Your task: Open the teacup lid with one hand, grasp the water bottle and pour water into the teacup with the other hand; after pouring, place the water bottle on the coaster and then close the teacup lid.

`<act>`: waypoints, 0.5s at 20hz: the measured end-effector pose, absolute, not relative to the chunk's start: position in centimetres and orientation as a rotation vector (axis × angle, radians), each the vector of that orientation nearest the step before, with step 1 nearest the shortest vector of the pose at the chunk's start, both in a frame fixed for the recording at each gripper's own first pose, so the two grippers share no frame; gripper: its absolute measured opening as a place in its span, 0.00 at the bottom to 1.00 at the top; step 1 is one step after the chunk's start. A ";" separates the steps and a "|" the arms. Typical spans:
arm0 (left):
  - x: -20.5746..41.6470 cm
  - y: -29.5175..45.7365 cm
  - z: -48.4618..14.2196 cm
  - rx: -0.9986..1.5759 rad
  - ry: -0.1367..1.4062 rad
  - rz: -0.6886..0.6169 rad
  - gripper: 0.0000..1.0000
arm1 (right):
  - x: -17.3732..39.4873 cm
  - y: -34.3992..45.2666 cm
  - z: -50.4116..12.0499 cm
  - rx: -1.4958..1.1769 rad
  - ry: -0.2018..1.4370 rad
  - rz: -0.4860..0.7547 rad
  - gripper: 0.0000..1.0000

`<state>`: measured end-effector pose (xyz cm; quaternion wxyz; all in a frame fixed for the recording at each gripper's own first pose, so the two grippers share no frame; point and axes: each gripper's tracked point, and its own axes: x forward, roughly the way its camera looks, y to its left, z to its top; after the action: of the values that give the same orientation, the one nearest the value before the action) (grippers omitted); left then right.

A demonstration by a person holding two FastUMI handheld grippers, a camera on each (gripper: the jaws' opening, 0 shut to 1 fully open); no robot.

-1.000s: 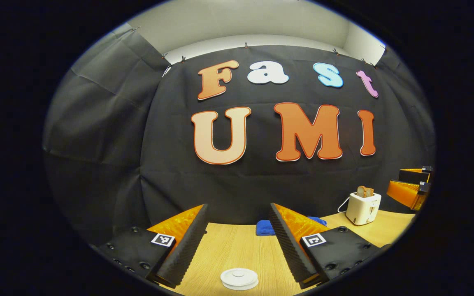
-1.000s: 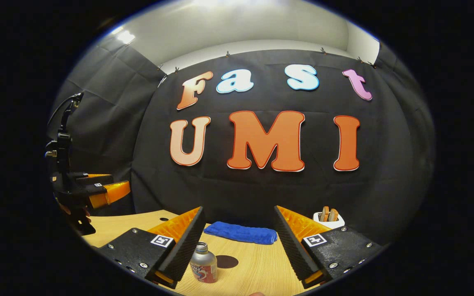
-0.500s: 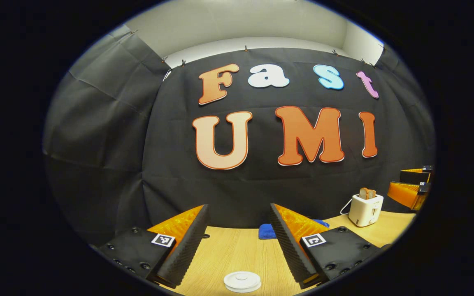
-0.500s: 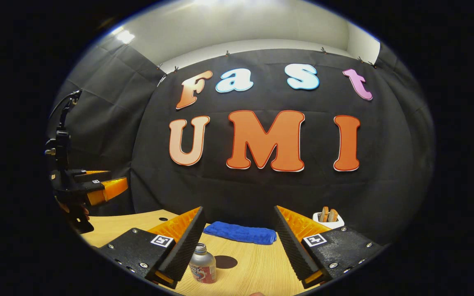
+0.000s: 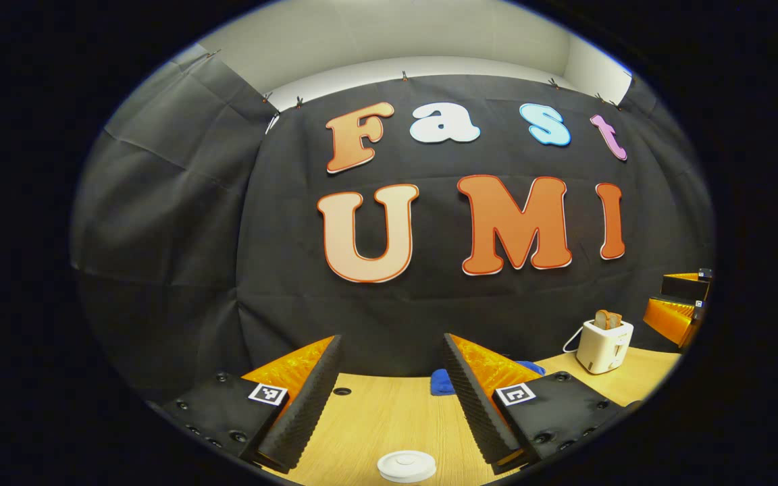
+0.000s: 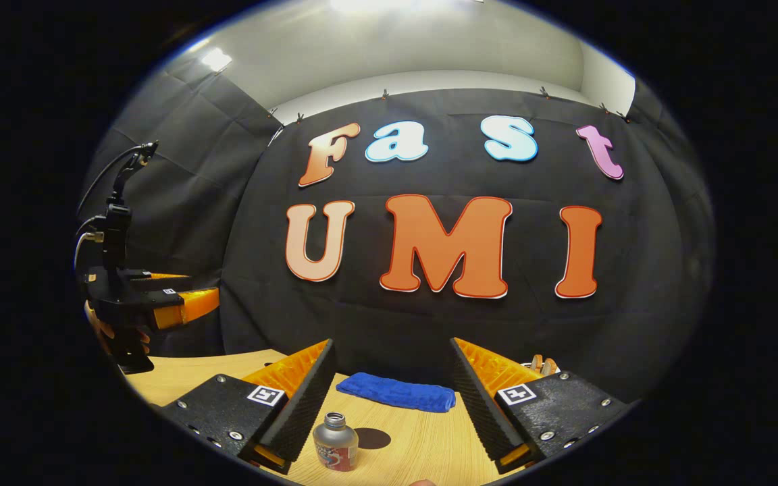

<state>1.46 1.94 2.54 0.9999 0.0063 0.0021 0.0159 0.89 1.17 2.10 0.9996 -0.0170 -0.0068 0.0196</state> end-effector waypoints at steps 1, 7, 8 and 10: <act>1.4 1.9 2.0 0.007 0.014 0.027 0.99 | 0.8 1.3 1.6 -0.031 -0.004 0.042 0.99; 1.4 1.6 -2.8 0.016 0.084 -0.015 0.96 | 0.8 2.1 -1.7 0.021 0.053 0.075 0.99; 1.4 1.5 -3.7 0.013 0.095 -0.024 0.96 | 0.8 2.2 -2.3 0.024 0.062 0.079 0.99; 1.5 1.5 -5.4 0.014 0.117 -0.033 0.96 | 1.0 2.4 -3.9 0.024 0.086 0.084 0.99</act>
<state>1.52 1.51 -5.35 0.9981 0.0070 0.0584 -0.0166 0.95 2.42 -3.90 0.9981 0.0121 0.0428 0.0420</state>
